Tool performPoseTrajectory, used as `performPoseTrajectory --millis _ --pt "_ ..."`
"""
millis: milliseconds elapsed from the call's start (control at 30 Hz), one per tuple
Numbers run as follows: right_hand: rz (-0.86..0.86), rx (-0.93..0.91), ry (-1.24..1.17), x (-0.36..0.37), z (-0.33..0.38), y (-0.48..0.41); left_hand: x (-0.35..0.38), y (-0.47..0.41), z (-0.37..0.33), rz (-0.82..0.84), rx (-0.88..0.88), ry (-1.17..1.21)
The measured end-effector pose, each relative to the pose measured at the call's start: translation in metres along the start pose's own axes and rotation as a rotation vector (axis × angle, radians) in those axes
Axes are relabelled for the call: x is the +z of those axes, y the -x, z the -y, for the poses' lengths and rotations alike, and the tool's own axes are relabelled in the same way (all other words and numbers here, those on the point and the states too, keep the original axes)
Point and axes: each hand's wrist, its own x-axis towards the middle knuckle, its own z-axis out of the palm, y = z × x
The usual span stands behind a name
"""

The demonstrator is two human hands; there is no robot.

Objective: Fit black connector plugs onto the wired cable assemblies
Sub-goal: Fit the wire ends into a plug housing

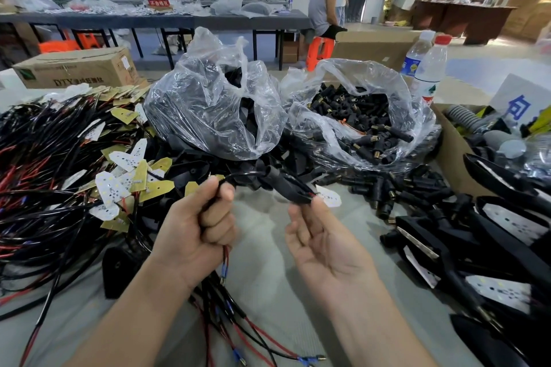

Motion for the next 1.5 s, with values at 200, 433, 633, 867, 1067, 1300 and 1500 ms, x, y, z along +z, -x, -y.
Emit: performPoseTrajectory --millis 200,433,633,867,1067,1300,1500 --pt "0.034 -0.154 0.157 -0.005 0.02 -0.002 -0.007 -0.002 0.001 -0.188 -0.021 -0.183" --pt "-0.167 -0.354 0.322 -0.014 0.041 -0.012 -0.009 -0.009 0.017 -0.342 0.059 -0.654" --pt "-0.11 -0.439 0.414 -0.017 0.046 -0.011 0.0 -0.007 0.022 -0.379 0.008 -1.285" --pt "-0.072 -0.508 0.521 -0.012 0.036 -0.01 0.028 0.001 0.027 -0.055 0.098 -1.678" --pt "-0.118 -0.571 0.573 -0.014 0.037 -0.01 0.034 0.002 0.024 0.066 0.081 -1.697" --pt "-0.141 -0.611 0.57 -0.016 0.04 -0.012 0.026 -0.001 0.032 -0.028 0.049 -1.481" --pt "-0.054 -0.508 0.436 -0.013 0.046 -0.005 0.031 0.001 0.04 -0.3 0.16 -1.526"
